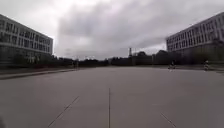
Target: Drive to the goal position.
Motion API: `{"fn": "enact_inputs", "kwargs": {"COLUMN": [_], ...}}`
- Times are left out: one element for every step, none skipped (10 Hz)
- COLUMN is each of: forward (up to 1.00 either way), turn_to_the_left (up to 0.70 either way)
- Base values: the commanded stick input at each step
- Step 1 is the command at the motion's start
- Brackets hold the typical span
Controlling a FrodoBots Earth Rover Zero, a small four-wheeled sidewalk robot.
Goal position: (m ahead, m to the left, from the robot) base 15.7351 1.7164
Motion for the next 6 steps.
{"fn": "enact_inputs", "kwargs": {"forward": [0.7, 0.7, 0.7, 0.7, 0.7, 0.7], "turn_to_the_left": [0.0, 0.0, 0.0, 0.0, 0.0, 0.0]}}
